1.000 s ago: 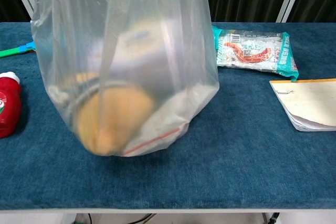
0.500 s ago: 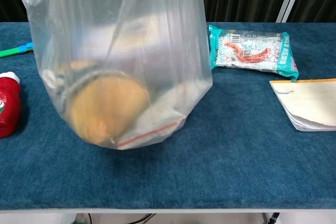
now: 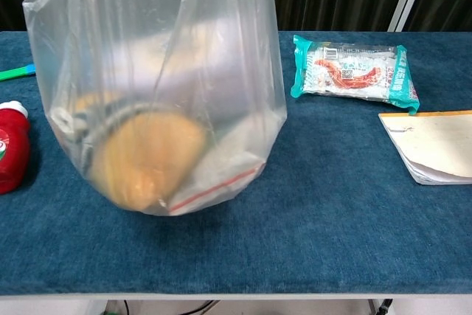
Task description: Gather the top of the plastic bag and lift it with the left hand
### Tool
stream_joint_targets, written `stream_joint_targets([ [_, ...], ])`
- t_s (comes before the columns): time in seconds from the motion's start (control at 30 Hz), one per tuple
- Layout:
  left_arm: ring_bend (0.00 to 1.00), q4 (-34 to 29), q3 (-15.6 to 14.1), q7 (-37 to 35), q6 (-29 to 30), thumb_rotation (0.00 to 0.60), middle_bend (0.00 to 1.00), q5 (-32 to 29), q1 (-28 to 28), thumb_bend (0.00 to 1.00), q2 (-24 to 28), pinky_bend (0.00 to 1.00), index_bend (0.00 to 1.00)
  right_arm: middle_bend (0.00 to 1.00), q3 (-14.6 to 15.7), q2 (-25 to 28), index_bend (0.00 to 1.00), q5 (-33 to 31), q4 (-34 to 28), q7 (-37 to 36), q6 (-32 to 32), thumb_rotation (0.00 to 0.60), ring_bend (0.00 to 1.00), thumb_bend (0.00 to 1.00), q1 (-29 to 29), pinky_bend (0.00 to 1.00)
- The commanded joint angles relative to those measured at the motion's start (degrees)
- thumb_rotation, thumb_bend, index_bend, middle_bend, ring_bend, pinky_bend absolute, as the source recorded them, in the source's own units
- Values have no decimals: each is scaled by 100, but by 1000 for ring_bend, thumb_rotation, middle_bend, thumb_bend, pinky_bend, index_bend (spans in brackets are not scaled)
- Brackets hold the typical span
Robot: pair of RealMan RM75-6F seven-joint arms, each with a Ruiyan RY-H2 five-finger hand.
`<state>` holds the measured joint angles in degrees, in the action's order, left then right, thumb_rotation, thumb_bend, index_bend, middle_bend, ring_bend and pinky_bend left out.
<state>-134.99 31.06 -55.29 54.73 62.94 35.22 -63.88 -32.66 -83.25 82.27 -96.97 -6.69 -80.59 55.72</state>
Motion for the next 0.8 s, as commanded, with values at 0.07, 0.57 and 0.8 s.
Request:
stream_joint_targets([
  [0.07,75,0,-4,-37,24,182,102,-150,55,78,-115,266,42,0,-22,-8,0,-17,52,48,-14,600,0,191,26,0],
  [0.57,113,0,-18,159,452,183,133,-44,-139,78,-236,314,50,0,-92,178,0,-61,-39,156,-166,600,0,191,-69,0],
  [0.8,156,0,-54,-16,419,188,211,237,-279,78,-127,361,104,0,-84,203,0,-86,-7,86,-198,600,0,192,-102,0],
])
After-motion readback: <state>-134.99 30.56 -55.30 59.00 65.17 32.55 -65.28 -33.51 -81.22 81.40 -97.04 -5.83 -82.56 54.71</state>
